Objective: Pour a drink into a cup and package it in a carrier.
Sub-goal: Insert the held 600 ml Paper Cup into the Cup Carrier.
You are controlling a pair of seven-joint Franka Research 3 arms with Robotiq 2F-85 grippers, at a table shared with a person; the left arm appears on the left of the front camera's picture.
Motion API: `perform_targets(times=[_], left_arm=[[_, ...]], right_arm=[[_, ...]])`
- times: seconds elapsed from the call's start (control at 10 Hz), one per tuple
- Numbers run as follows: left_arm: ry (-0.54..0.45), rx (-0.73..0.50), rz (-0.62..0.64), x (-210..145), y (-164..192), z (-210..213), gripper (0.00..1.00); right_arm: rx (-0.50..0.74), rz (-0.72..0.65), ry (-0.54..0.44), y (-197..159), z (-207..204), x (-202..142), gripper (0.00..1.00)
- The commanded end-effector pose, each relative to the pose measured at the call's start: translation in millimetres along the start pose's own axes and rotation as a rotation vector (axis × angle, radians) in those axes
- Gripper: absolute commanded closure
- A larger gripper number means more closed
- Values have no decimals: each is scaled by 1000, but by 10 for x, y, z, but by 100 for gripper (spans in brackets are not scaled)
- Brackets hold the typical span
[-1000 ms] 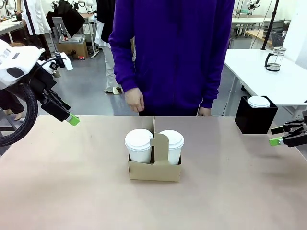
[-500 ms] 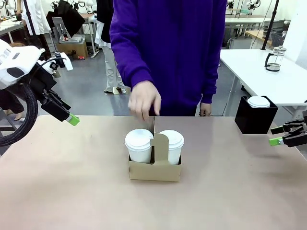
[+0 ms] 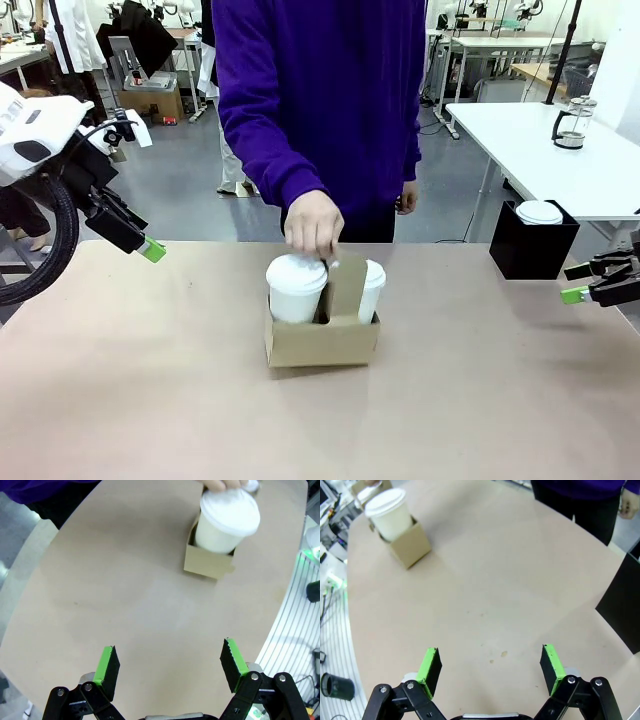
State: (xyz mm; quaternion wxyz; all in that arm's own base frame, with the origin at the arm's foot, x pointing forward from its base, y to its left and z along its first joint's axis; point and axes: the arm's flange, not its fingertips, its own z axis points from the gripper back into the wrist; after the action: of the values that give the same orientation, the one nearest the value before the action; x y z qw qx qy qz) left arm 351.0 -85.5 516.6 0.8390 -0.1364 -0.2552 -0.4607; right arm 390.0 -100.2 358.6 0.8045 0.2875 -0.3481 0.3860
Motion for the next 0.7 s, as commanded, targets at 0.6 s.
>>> perform_targets(times=[0.6], left_arm=[[-6,2,3,4,7,0,0]], right_arm=[[6,12,-10,6,9,4,0]])
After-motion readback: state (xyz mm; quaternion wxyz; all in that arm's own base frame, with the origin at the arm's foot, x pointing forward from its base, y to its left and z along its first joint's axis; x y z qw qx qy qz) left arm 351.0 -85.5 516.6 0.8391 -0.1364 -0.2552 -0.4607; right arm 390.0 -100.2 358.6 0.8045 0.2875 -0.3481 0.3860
